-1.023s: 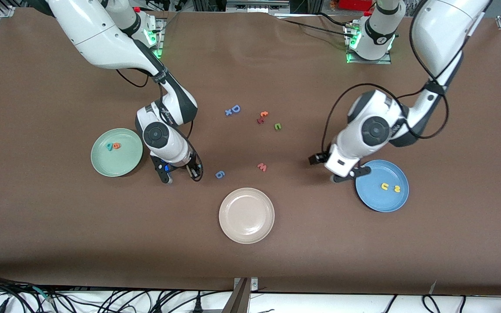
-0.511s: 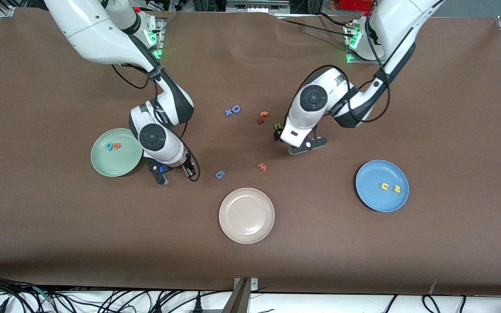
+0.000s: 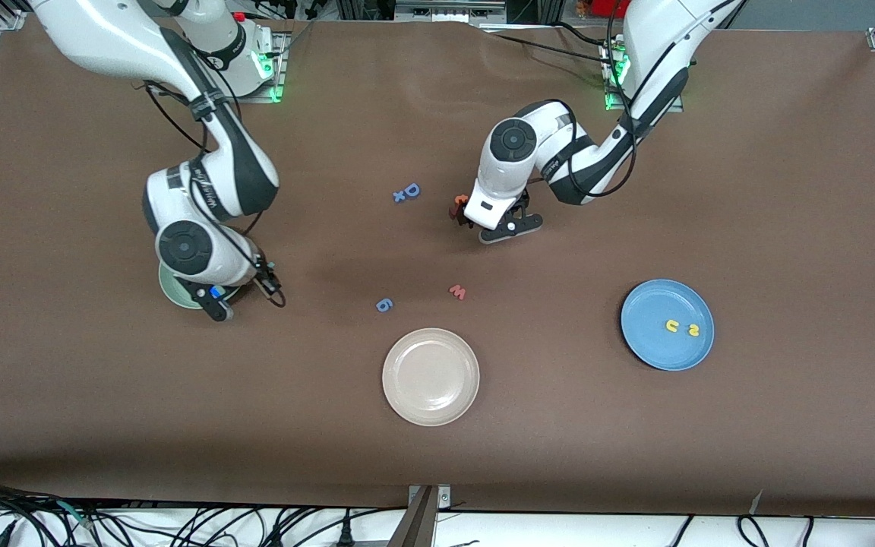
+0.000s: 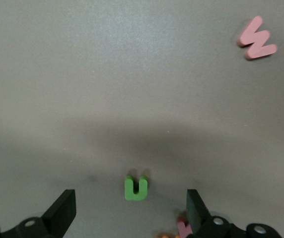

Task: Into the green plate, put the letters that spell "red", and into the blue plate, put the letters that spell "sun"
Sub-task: 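Release the i with the right gripper while the left gripper grasps the u, then retract the right gripper to rest while the left gripper lifts the green u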

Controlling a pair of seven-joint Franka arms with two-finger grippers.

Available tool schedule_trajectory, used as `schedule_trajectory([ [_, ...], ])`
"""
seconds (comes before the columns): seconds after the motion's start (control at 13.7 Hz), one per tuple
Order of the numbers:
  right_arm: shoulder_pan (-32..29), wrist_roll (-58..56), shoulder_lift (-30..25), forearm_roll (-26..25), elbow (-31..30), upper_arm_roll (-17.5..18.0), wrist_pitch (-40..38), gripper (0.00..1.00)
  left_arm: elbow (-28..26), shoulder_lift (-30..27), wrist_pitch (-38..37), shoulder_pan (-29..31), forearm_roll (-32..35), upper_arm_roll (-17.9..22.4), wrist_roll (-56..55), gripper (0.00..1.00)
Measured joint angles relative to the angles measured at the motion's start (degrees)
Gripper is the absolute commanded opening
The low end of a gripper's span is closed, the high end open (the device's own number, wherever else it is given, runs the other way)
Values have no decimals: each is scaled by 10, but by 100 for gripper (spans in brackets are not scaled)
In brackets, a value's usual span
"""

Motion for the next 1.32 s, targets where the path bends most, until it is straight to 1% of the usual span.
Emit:
schedule_trajectory([
  [0.15,-30,-65,-13,0,-32,-1,2,0,-14,6,13,-1,34,0,-33,98],
  [0.29,-57,-127,-23,0,-62,-2,14,0,-16,14,16,-1,38,0,-37,97],
  [0.37,-71,-157,-25,0,-78,-2,33,0,-16,17,18,-1,38,1,-37,96],
  [0.51,-94,-205,-26,0,-119,-3,96,0,-15,22,23,-1,38,1,-37,95],
  [0.66,-109,-227,-25,0,-159,-4,157,0,-15,25,26,-2,38,1,-37,93],
  [0.73,-112,-229,-24,0,-171,-4,173,6,-15,26,26,-3,38,1,-37,92],
  [0.8,-112,-230,-24,0,-177,-4,179,49,-15,28,27,-4,38,1,-37,89],
  [0.88,-112,-230,-24,0,-179,-3,180,67,-15,30,27,-4,38,1,-37,86],
  [0.95,-111,-230,-25,0,-179,-3,180,80,-15,32,27,-5,38,1,-37,81],
  [1.02,-111,-230,-26,0,-178,-3,180,86,-15,32,29,-5,38,1,-37,79],
  [1.1,-111,-230,-30,0,-178,-3,180,87,-15,33,31,-6,38,1,-37,78],
  [1.17,-112,-232,-36,0,-177,-3,178,90,-15,33,32,-6,38,1,-37,76],
  [1.32,-111,-236,-55,0,-162,-2,144,90,-15,34,35,-8,38,2,-38,75],
])
